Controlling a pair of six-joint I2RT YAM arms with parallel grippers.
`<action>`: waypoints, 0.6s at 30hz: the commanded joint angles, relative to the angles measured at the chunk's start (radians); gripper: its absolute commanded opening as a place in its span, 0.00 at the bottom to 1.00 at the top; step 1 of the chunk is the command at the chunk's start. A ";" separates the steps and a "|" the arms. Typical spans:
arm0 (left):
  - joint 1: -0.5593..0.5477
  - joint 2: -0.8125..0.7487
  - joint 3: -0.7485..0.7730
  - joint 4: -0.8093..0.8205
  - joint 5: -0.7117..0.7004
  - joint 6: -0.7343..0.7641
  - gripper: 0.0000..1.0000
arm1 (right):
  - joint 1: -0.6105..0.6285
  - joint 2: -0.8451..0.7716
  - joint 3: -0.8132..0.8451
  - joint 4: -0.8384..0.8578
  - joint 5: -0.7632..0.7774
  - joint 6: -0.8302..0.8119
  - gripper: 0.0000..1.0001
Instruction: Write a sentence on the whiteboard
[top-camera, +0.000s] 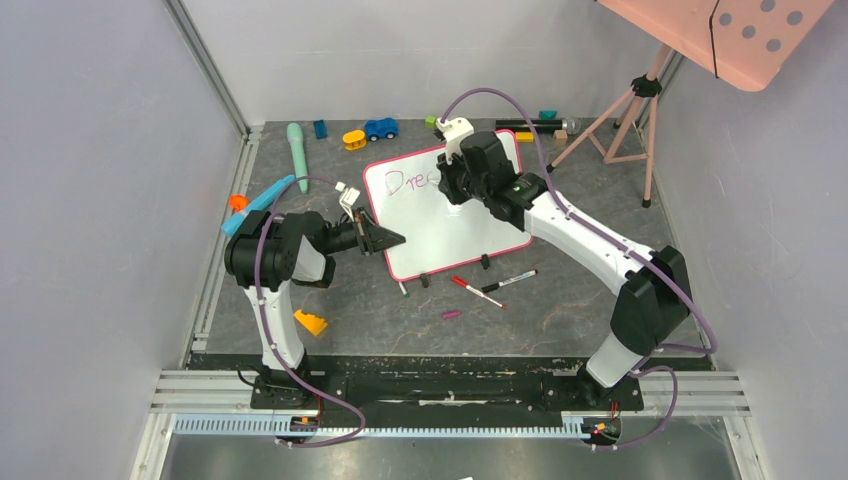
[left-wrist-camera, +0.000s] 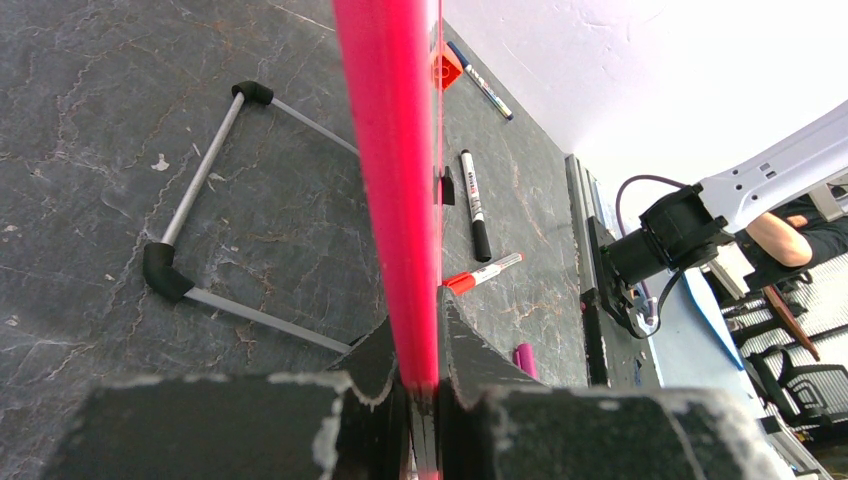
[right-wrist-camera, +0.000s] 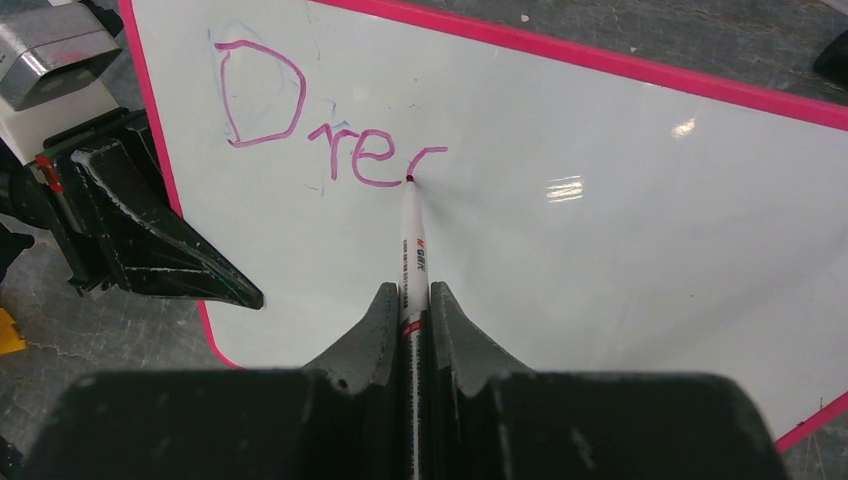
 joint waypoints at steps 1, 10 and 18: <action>0.023 0.039 -0.007 0.047 -0.036 0.190 0.02 | -0.005 -0.012 0.023 -0.017 0.087 -0.023 0.00; 0.023 0.037 -0.008 0.047 -0.036 0.191 0.02 | -0.007 0.015 0.077 -0.025 0.116 -0.028 0.00; 0.023 0.037 -0.008 0.047 -0.037 0.191 0.02 | -0.006 0.039 0.112 -0.024 0.095 -0.025 0.00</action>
